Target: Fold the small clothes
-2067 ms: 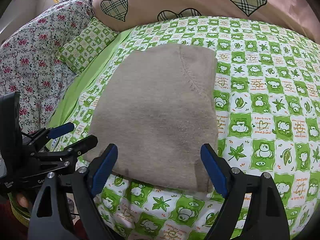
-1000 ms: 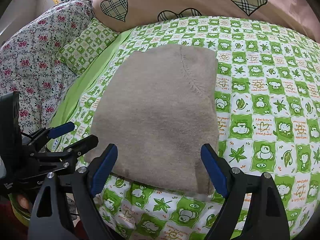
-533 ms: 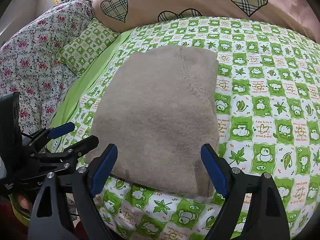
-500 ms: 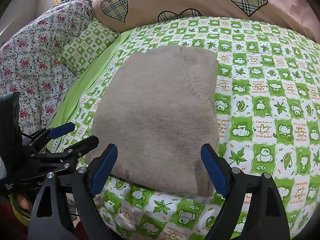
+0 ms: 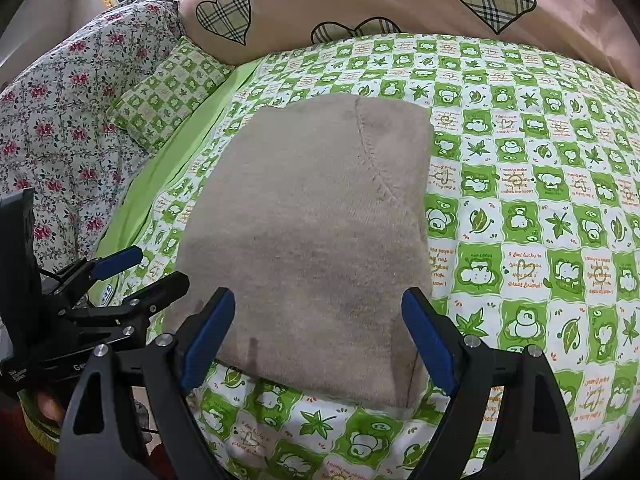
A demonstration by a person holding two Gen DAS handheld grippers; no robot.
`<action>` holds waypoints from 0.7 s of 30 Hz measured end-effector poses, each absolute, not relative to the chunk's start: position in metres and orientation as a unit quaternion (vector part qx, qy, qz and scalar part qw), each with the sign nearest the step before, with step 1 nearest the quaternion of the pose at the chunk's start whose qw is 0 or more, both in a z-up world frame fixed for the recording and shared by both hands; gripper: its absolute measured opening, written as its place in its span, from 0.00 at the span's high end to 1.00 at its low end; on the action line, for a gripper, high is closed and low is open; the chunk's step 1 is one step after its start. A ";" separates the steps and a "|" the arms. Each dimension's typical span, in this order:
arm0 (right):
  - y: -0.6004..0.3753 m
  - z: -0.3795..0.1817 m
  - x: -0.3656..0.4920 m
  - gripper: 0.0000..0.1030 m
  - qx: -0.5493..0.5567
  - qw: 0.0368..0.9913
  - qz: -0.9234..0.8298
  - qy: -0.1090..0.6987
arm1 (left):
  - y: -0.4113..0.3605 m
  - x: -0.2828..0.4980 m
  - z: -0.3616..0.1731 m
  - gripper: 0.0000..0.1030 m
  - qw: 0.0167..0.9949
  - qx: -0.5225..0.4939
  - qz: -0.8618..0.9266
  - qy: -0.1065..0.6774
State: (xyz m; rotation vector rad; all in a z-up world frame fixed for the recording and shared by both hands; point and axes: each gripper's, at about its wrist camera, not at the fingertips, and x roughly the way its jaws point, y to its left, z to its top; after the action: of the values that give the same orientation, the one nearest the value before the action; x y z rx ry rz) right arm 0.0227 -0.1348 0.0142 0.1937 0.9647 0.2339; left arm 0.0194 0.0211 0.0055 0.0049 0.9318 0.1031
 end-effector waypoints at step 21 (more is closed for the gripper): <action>-0.136 0.014 0.033 0.17 0.095 0.873 0.115 0.464 | 0.022 0.024 0.008 0.19 0.893 0.007 0.055 0.447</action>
State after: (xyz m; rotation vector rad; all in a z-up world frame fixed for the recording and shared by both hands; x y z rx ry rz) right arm 0.0331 -0.1359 0.0135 0.1992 0.9705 0.2411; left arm 0.0235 0.0222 0.0077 0.0149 0.9266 0.1148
